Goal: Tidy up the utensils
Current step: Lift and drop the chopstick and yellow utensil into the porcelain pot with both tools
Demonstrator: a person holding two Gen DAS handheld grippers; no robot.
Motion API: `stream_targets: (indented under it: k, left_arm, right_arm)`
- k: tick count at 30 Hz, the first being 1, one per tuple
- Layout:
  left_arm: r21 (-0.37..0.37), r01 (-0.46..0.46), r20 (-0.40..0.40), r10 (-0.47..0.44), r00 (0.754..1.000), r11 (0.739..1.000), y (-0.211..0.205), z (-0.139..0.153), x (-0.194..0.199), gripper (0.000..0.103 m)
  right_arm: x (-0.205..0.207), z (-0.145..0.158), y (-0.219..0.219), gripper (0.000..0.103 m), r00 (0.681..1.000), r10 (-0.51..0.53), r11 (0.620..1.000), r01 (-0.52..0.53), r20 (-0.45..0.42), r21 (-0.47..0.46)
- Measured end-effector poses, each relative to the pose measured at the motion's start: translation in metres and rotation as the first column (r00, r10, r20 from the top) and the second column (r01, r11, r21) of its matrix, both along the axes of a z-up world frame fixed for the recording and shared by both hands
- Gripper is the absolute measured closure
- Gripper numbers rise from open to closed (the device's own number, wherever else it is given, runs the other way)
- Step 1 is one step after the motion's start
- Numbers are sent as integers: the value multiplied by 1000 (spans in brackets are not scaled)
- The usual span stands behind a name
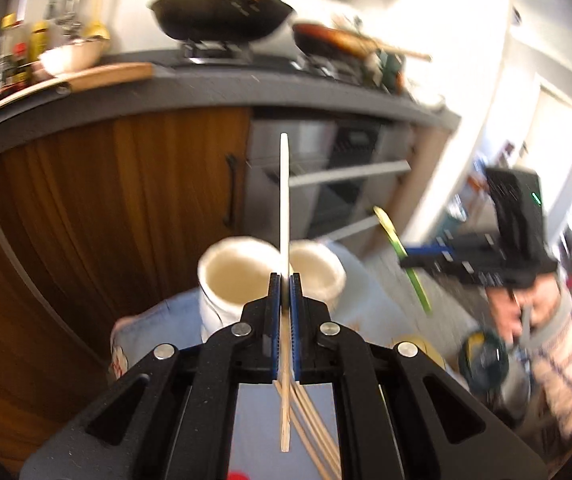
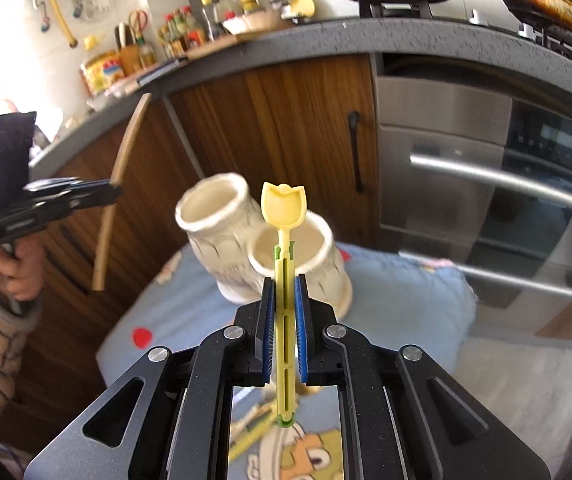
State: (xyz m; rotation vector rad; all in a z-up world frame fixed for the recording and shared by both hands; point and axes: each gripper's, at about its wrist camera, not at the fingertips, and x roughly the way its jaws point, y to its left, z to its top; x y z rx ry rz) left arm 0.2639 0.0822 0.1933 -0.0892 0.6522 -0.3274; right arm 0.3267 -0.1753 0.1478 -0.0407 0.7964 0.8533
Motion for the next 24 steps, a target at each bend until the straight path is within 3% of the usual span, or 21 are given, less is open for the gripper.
stream_targets:
  k: [5, 13, 16, 20, 24]
  left_arm:
    - [-105, -97, 106, 108, 989, 990, 20, 0, 21, 99]
    - [-200, -171, 286, 224, 932, 965, 15, 10, 38, 99]
    - [-192, -206, 340, 262, 903, 960, 10, 7, 43, 99]
    - [-158, -254, 366, 296, 882, 954, 3, -13, 49, 99]
    - [-150, -272, 339, 308, 889, 951, 3, -36, 52, 99]
  right_arm:
    - [2, 9, 12, 93, 999, -26, 994, 22, 43, 108]
    - [14, 18, 29, 92, 983, -108, 976, 76, 146, 206]
    - [19, 15, 37, 92, 978, -128, 970, 89, 164, 226]
    - [26, 5, 44, 92, 968, -163, 960, 111, 190, 257]
    - [32, -10, 52, 92, 949, -219, 953, 158, 229, 258]
